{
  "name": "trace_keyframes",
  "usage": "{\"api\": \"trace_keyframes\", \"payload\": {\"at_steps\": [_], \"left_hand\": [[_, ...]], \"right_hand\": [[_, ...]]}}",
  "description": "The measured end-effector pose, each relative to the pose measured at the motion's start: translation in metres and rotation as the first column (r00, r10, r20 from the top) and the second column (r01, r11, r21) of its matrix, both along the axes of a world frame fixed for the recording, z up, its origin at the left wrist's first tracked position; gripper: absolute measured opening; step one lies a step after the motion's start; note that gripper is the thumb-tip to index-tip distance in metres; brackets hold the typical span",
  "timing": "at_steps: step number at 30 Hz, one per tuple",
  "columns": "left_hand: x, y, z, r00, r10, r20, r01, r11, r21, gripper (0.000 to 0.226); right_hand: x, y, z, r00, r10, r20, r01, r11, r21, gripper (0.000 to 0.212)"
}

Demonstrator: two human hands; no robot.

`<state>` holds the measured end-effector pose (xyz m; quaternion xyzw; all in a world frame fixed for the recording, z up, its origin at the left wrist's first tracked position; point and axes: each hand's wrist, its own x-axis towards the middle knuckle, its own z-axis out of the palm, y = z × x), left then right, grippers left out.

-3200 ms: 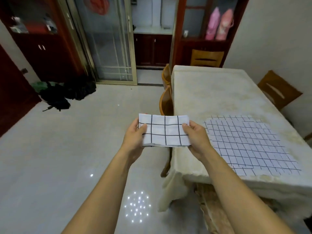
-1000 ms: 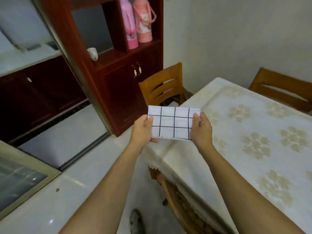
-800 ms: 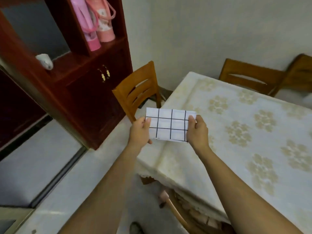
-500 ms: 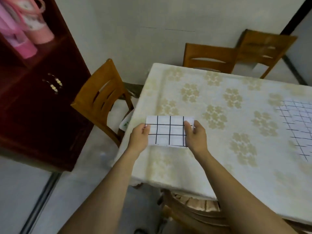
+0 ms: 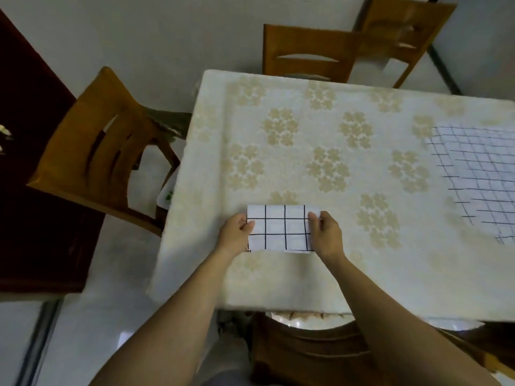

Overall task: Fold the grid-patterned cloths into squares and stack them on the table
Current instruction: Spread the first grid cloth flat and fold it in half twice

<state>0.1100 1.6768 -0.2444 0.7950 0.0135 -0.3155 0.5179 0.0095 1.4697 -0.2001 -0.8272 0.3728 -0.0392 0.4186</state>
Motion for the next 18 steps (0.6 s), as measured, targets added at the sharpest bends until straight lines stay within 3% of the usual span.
{"api": "trace_keyframes", "payload": {"at_steps": [11, 18], "left_hand": [[-0.031, -0.044, -0.053, 0.989, -0.138, -0.057, 0.139, 0.990, 0.011, 0.011], [-0.071, -0.065, -0.014, 0.987, -0.141, -0.080, 0.151, 0.977, 0.147, 0.016]], "right_hand": [[-0.048, -0.035, -0.019, 0.979, -0.036, -0.198, 0.023, 0.997, -0.070, 0.028], [-0.084, -0.067, -0.038, 0.966, 0.035, -0.257, -0.032, 0.999, 0.015, 0.030]]}}
